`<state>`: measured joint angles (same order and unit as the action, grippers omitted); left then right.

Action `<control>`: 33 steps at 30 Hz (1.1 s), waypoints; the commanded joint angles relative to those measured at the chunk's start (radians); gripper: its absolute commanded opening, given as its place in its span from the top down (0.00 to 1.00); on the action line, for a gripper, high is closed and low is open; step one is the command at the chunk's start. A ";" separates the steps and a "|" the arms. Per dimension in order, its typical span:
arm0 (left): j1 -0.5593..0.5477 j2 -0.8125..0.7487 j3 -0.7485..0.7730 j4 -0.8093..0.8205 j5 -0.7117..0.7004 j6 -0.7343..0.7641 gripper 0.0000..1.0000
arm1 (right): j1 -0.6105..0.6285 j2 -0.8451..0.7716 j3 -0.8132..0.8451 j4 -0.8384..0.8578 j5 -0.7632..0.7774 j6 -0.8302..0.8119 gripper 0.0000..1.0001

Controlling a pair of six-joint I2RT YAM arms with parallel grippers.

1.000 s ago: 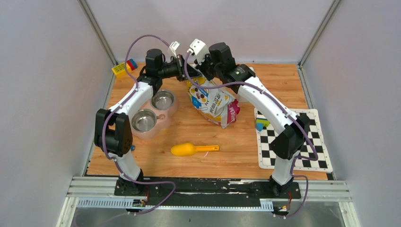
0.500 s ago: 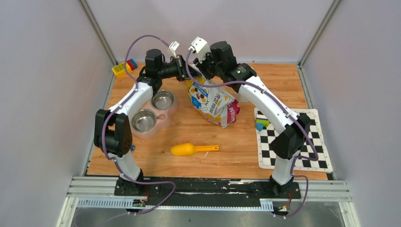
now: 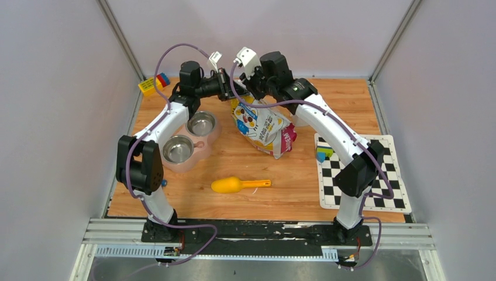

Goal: Serve the pet food
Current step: Open the pet food bag at the center of the board.

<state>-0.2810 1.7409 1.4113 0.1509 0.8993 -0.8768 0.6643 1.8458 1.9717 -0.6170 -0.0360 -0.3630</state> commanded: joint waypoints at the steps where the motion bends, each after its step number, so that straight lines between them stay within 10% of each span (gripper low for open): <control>1: -0.002 -0.072 -0.001 0.052 0.010 0.005 1.00 | -0.002 -0.024 -0.002 -0.006 -0.023 0.012 0.78; 33: -0.005 -0.122 -0.018 -0.027 -0.046 0.056 1.00 | -0.005 -0.054 -0.002 -0.002 0.026 -0.030 1.00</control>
<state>-0.2817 1.7027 1.3808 0.1276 0.8608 -0.8665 0.6643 1.8362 1.9518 -0.6212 -0.0490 -0.3691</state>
